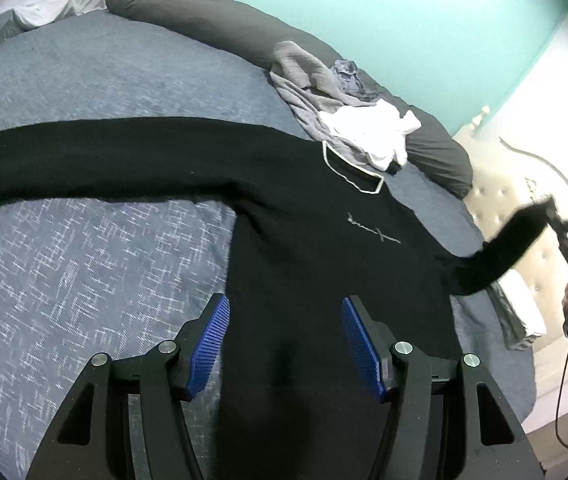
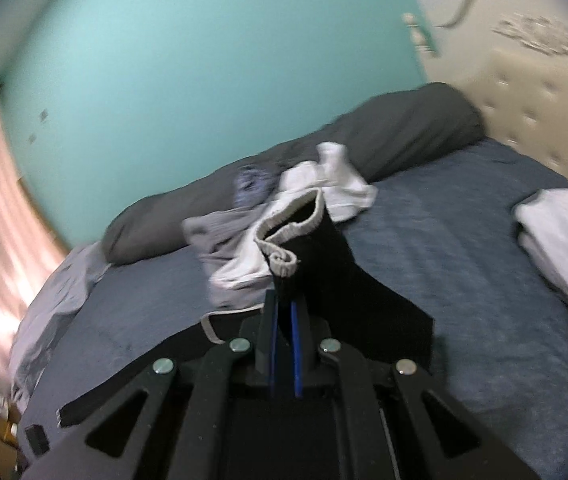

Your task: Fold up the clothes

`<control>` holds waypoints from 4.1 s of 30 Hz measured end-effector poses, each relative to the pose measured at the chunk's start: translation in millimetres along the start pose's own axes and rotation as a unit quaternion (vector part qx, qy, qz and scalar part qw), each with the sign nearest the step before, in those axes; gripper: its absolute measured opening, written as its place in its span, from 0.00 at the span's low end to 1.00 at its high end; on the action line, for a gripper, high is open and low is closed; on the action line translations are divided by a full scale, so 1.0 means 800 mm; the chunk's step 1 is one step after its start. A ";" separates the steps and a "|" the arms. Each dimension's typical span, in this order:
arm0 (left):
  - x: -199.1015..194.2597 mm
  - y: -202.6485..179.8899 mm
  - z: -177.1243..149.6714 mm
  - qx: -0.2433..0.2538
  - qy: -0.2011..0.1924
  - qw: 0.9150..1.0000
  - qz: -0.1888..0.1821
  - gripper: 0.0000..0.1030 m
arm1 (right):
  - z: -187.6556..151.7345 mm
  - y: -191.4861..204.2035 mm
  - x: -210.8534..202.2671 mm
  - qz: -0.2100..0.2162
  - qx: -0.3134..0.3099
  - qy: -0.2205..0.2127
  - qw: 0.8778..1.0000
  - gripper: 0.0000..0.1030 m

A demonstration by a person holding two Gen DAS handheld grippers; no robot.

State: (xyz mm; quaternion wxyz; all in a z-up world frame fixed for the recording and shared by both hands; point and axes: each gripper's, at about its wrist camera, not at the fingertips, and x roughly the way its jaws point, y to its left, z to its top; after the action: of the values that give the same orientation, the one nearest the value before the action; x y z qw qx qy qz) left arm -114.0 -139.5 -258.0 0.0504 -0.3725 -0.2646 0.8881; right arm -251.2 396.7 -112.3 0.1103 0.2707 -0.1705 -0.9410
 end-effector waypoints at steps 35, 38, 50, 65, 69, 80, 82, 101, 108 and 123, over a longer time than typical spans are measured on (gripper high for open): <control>-0.019 0.019 -0.004 -0.011 0.000 1.000 -0.021 0.61 | -0.310 0.231 0.129 0.140 -0.144 0.284 0.937 0.05; -0.017 0.018 -0.005 -0.008 0.002 1.000 -0.021 0.61 | -0.318 0.228 0.135 0.142 -0.132 0.298 0.934 0.09; -0.005 0.010 -0.010 0.009 0.019 1.000 -0.022 0.61 | -0.317 0.199 0.115 0.158 -0.093 0.311 0.933 0.39; 0.068 -0.039 -0.037 0.103 0.100 0.989 0.025 0.61 | -0.232 0.008 0.089 -0.072 -0.043 0.257 0.963 0.40; 0.081 -0.042 -0.042 0.123 0.110 0.985 0.050 0.61 | -0.214 -0.042 0.092 -0.115 -0.030 0.256 0.959 0.40; 0.099 -0.039 -0.049 0.137 0.128 0.980 0.069 0.61 | -0.208 -0.089 0.148 -0.167 -0.060 0.265 0.948 0.49; 0.102 -0.037 -0.050 0.134 0.132 0.980 0.068 0.61 | -0.213 -0.089 0.167 -0.174 -0.077 0.276 0.942 0.49; 0.114 -0.041 -0.059 0.152 0.141 0.975 0.076 0.66 | -0.200 -0.100 0.236 -0.215 -0.128 0.241 0.938 0.49; 0.119 -0.040 -0.061 0.154 0.142 0.975 0.076 0.67 | -0.197 -0.112 0.224 -0.207 -0.117 0.230 0.944 0.47; 0.110 -0.034 -0.062 0.153 0.143 0.975 0.074 0.67 | -0.158 -0.101 0.172 -0.155 -0.112 0.218 0.957 0.37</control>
State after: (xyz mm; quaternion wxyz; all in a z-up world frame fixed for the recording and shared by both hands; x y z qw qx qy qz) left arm -145.8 -69.5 -329.0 0.0781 -0.5025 -0.0873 0.8566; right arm -305.1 396.2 -308.5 0.0274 0.4783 0.0085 -0.8777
